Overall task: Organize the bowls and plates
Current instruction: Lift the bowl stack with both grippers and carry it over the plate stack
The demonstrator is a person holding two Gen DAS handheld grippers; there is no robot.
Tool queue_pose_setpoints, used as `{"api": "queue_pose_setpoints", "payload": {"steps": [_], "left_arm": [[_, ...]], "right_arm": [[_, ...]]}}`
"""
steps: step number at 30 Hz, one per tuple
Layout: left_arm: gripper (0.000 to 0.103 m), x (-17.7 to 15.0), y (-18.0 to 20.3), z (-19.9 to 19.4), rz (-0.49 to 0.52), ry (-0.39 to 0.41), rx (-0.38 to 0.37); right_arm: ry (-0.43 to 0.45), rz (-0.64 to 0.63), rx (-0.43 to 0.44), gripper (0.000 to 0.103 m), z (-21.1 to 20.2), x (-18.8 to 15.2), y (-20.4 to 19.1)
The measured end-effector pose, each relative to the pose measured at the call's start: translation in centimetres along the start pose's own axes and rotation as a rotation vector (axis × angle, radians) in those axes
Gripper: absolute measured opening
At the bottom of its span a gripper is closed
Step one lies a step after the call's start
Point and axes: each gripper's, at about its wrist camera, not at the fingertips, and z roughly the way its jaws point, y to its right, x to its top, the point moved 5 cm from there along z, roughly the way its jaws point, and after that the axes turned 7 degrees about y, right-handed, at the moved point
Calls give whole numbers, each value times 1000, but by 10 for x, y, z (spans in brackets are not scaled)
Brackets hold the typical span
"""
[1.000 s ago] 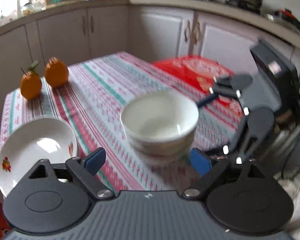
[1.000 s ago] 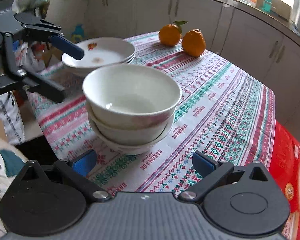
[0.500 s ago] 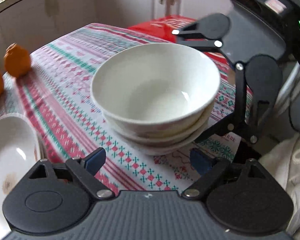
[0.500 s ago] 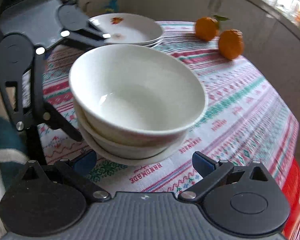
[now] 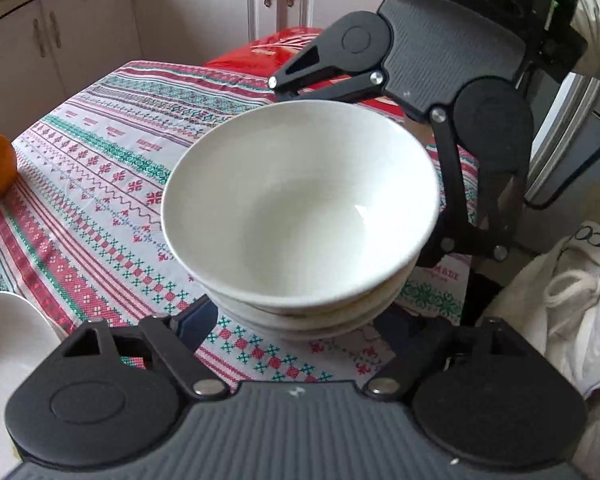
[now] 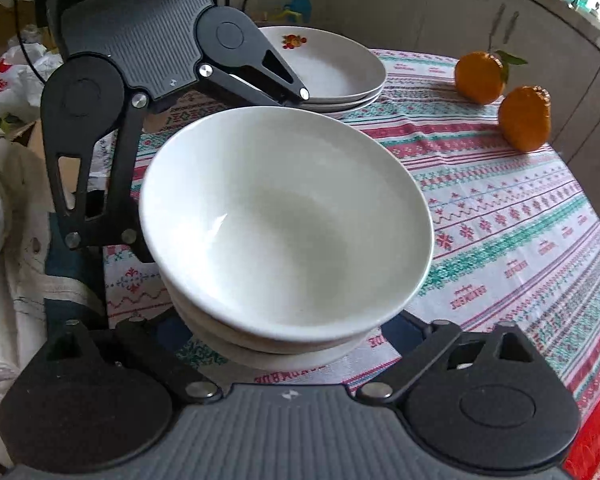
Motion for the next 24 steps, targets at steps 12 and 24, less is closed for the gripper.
{"api": "queue_pose_setpoints", "payload": {"steps": [12,24], "left_arm": [[81,4,1,-3,29,-12,-27],[80,5,-1,-7,15,-4,-31]], "right_arm": [[-4,17,36,90,-3,0,0],[-20,25,25,89,-6,6,-3]]}}
